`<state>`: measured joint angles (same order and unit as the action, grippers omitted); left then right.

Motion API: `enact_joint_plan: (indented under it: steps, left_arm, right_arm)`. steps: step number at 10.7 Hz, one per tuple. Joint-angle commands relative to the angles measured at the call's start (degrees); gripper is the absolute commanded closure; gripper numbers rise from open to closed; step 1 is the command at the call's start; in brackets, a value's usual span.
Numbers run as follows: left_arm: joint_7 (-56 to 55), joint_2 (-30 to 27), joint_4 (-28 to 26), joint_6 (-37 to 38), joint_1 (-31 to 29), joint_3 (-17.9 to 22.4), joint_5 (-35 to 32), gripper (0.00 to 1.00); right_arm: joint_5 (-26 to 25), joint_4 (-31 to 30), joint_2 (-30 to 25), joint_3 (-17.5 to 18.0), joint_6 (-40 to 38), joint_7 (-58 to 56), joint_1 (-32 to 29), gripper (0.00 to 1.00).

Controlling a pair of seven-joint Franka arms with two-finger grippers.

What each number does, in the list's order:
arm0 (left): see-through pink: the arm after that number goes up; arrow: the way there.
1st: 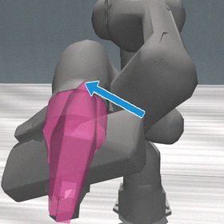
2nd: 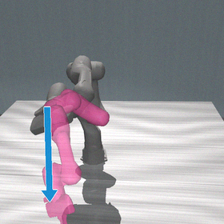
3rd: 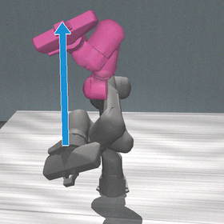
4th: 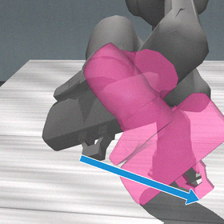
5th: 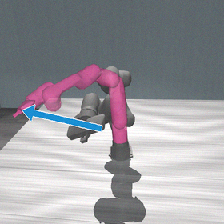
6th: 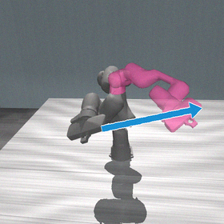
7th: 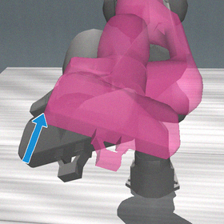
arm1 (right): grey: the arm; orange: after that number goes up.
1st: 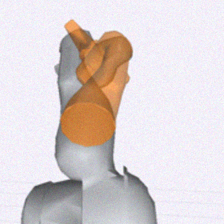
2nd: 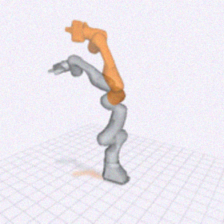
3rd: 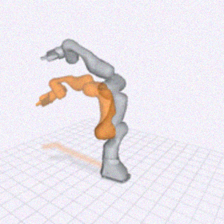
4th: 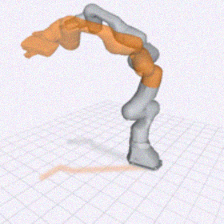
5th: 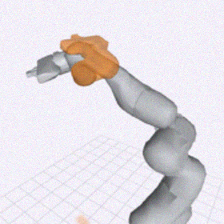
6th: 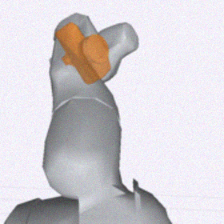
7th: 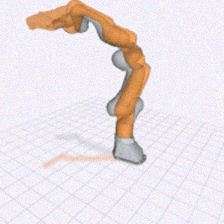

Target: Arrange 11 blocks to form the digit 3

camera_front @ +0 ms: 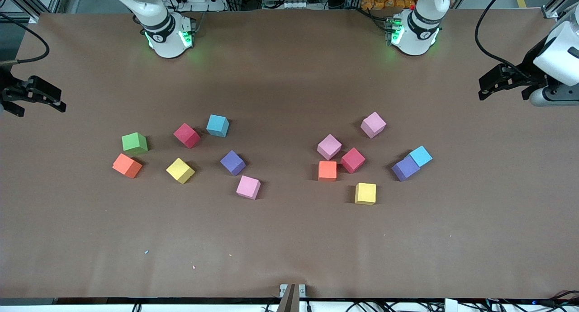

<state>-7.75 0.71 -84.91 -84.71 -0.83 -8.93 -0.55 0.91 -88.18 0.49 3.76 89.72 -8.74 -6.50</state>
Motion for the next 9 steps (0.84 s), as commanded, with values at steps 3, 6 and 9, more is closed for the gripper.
enact_joint_plan:
  steps: [3,6,9]
  left_arm:
    - [1.5,-0.8,0.0,0.9,-0.3,0.1,1.0,0.00]
    - [-0.7,1.6,0.5,0.5,1.7,-1.3,1.5,0.00]
    - [-13.6,5.8,-0.9,-1.5,6.5,-4.9,1.6,0.00]
  right_arm:
    - [0.1,-0.6,-0.7,0.1,-0.3,0.1,0.0,0.00]
    - [2.2,-0.3,0.1,-0.2,-2.9,0.2,-0.8,0.00]
    - [5.3,-1.0,2.1,-0.3,-3.2,0.0,-1.3,0.00]
